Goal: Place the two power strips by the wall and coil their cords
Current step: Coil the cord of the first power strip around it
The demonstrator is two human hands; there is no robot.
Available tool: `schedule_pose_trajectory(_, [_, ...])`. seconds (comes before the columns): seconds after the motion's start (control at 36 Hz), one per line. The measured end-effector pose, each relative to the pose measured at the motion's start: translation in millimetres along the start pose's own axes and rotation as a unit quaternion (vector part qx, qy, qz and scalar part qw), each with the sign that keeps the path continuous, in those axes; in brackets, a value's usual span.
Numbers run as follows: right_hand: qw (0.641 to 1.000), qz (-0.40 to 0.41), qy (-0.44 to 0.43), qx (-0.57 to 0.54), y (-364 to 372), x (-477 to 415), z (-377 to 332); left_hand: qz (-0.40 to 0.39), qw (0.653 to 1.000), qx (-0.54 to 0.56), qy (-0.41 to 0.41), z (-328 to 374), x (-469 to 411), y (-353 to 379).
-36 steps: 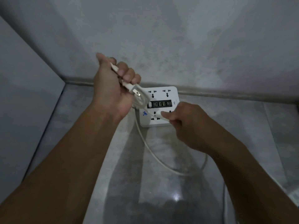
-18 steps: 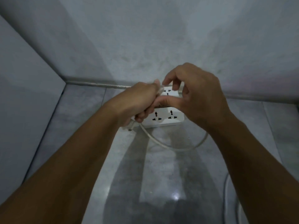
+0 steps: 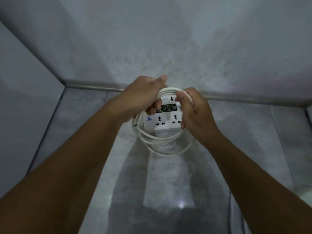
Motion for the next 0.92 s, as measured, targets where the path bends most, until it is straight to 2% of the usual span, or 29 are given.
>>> schedule_pose_trajectory(0.11, [0.994,0.049,0.09,-0.034,5,11,16,0.111,0.983,-0.122,0.081,-32,-1,9])
schedule_pose_trajectory(0.25, [0.982,0.086,0.165,-0.02,15,20,28,0.108,0.977,-0.155,0.096,-72,4,26])
schedule_pose_trajectory(0.56, [0.982,0.1,0.162,0.018,47,28,22,0.18,0.973,-0.122,0.075,-118,15,33])
schedule_pose_trajectory(0.75, [0.988,0.106,0.115,-0.004,44,19,13,0.18,0.978,-0.1,0.016,-128,13,39])
schedule_pose_trajectory(0.92, [0.991,0.09,0.097,-0.029,45,14,12,0.247,0.967,-0.047,-0.03,-125,16,42])
Point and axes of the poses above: each hand's wrist, its own x-axis away from the middle knuckle, its own y-axis out of the palm, z = x × y, the point moved 1 cm from there along -x, towards the middle knuckle, and after that the axes turned 3 degrees about -z, right-handed, at the moved point
